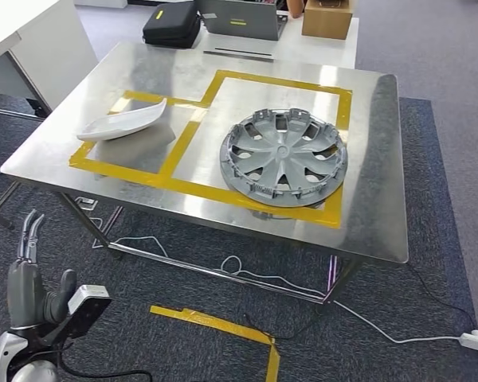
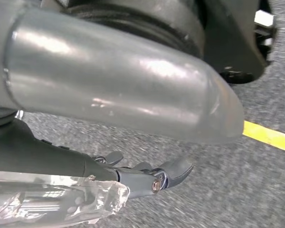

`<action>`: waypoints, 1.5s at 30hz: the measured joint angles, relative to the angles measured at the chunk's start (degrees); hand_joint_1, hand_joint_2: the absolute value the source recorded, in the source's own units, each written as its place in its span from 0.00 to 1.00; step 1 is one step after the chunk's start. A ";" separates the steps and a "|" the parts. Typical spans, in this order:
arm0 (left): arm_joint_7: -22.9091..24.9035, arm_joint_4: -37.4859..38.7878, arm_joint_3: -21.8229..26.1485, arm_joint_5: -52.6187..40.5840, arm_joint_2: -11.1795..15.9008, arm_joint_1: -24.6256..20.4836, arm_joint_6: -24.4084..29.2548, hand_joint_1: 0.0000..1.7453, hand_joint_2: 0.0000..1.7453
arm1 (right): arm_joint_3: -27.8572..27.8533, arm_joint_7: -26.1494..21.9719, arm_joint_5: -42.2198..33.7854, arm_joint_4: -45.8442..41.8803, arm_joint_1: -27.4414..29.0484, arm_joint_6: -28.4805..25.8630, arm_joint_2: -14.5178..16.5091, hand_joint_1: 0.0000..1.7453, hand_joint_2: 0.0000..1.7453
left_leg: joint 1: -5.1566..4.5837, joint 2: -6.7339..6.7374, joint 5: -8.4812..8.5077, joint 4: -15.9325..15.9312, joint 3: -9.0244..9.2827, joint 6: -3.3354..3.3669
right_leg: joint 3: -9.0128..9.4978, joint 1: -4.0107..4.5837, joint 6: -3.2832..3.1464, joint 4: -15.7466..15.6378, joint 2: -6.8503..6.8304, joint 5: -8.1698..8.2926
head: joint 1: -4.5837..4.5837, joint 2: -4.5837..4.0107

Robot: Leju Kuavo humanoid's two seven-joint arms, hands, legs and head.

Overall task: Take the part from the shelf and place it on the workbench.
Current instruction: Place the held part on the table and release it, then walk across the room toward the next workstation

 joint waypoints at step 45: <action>-4.08 7.46 14.11 10.04 -6.12 3.26 -5.31 0.00 0.00 | 1.51 0.43 -1.50 1.39 -0.02 0.13 -1.11 0.00 0.00 | -0.21 -0.57 6.71 -16.39 6.14 3.14 | -9.13 -0.10 2.57 17.97 0.25 -8.32 | 0.29 0.00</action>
